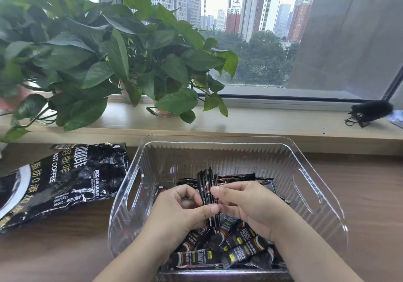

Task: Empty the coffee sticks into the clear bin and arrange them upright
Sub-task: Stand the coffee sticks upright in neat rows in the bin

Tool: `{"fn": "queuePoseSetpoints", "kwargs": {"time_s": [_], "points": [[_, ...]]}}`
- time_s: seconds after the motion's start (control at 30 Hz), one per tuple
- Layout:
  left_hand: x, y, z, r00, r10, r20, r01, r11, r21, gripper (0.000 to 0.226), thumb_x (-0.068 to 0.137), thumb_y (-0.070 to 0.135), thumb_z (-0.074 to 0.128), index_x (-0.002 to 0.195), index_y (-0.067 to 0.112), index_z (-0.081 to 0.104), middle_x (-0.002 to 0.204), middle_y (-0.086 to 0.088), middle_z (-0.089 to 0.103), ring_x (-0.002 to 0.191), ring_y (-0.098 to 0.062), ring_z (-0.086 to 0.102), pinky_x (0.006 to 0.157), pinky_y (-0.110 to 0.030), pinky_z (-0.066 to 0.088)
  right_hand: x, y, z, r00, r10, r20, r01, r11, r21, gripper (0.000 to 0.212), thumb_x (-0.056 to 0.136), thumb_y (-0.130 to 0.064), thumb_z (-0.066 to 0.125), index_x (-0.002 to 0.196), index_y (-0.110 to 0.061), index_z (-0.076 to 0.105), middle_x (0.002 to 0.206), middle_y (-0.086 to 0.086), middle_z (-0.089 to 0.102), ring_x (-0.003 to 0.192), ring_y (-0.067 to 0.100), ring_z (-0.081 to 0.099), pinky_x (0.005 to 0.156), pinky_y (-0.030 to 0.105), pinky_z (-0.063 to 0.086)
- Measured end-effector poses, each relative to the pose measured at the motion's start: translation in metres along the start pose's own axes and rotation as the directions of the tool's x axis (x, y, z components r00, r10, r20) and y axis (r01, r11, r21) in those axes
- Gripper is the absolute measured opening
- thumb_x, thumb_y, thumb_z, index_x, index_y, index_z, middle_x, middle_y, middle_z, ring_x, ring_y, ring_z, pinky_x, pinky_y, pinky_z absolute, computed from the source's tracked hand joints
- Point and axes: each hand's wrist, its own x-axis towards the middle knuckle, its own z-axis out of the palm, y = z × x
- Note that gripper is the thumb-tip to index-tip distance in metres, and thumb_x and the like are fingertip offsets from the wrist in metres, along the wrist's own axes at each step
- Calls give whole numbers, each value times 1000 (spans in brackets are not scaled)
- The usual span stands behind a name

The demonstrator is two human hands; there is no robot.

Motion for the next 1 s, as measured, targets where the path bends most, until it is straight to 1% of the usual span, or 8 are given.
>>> {"fn": "queuePoseSetpoints", "kwargs": {"time_s": [0.1,0.27,0.5,0.6,0.7,0.8,0.93,1.0], "points": [[-1,0,0,1000,5,-10,-4,1000,23,47,55,28,93,77,3,60,66,-14,55,64,-19,54,74,-44,61,0,0,-1,1000,9,10,-9,1000,0,28,70,-23,84,88,-2,81,84,5,72,77,10,70,75,22,57],[-1,0,-1,999,41,-24,-40,998,53,43,55,29,94,73,9,60,63,-13,60,55,-16,50,60,-31,48,-3,-1,-2,1000,6,-21,-6,1000,-3,16,76,-14,84,86,-2,81,84,6,77,79,13,73,74,23,58],[0,0,0,999,19,-26,-19,1000,9,46,48,30,93,71,9,59,60,-10,58,59,-20,56,63,-36,58,-4,-3,1,998,-16,-61,17,1000,17,18,62,-14,88,77,-6,81,84,7,77,78,16,74,69,21,57],[-2,2,0,999,39,-33,-39,999,19,49,49,30,94,70,10,55,56,-8,54,51,-17,50,53,-25,48,-4,-4,3,998,-9,-69,11,999,37,22,61,-12,87,79,-2,79,84,10,76,74,17,73,66,21,57],[-1,1,-1,998,49,-44,-48,999,14,47,52,26,95,70,10,55,56,-9,54,49,-17,47,52,-25,45,-5,-4,4,997,-8,-80,11,999,38,24,62,-10,87,82,1,78,85,12,77,75,18,74,66,20,57],[-1,2,-1,998,50,-47,-50,999,14,44,56,19,94,72,8,55,54,-7,56,47,-14,47,51,-24,44,-6,-5,5,996,-6,-90,8,1000,23,14,68,-8,86,79,-1,79,85,12,77,78,18,75,68,20,58],[-1,1,-1,996,48,-77,-46,999,27,42,59,18,94,73,7,55,52,-4,57,46,-13,48,53,-26,45,-9,-7,6,994,0,-106,-7,998,-63,21,75,-18,86,88,-3,79,87,7,79,84,16,77,79,25,60],[0,0,-2,993,40,-114,-36,999,35,42,59,20,94,73,7,56,51,-1,57,47,-14,49,57,-31,48,-13,-12,3,987,-19,-161,-11,984,-180,24,80,-28,82,94,-8,78,85,2,79,82,13,77,80,26,60]]}}
